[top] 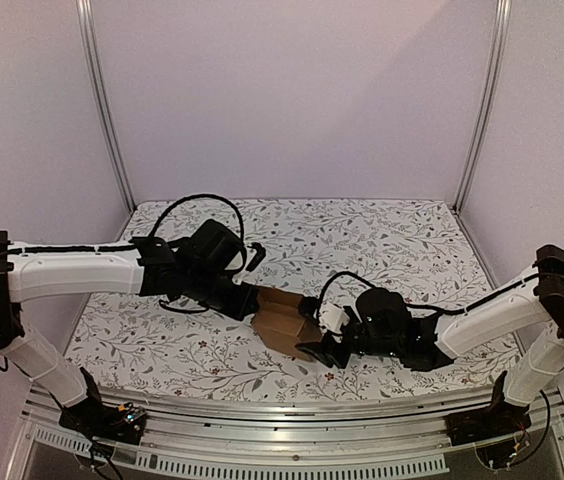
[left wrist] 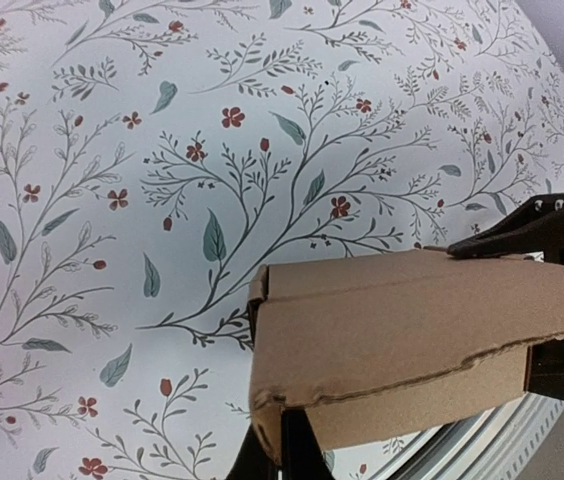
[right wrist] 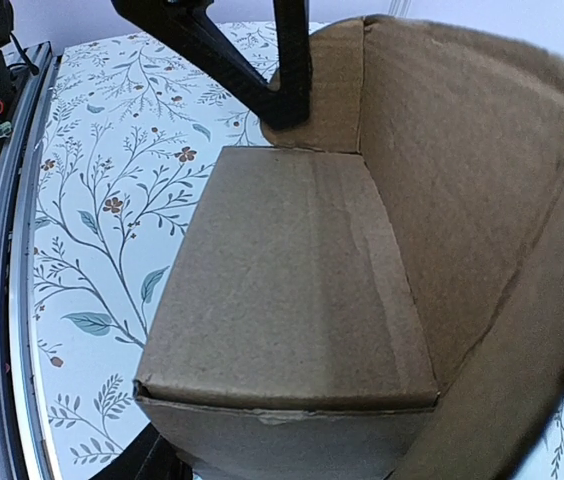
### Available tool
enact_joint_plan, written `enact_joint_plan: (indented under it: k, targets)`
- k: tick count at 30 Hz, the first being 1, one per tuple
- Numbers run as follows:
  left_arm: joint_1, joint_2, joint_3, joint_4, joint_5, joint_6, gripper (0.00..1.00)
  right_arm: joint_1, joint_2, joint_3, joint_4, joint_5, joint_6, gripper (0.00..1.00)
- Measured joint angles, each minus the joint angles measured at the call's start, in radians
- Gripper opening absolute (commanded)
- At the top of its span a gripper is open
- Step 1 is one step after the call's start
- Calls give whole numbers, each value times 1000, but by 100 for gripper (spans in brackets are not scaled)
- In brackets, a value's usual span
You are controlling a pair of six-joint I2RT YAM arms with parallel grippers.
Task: Fold the paper box
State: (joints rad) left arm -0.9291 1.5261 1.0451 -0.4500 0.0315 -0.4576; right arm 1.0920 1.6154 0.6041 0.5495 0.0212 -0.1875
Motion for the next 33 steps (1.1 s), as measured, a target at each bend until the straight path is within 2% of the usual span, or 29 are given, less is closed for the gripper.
enact_joint_plan:
  k: [20,29,33]
  targets:
    - [-66,18,-6,6,-152,20,0,0,23,-23,70,3,48,40]
    - [-90,47,14,1,-196,11,0,3,52,-49,148,25,80,58]
    - [-113,71,34,-2,-231,-3,0,6,73,-77,208,41,99,72]
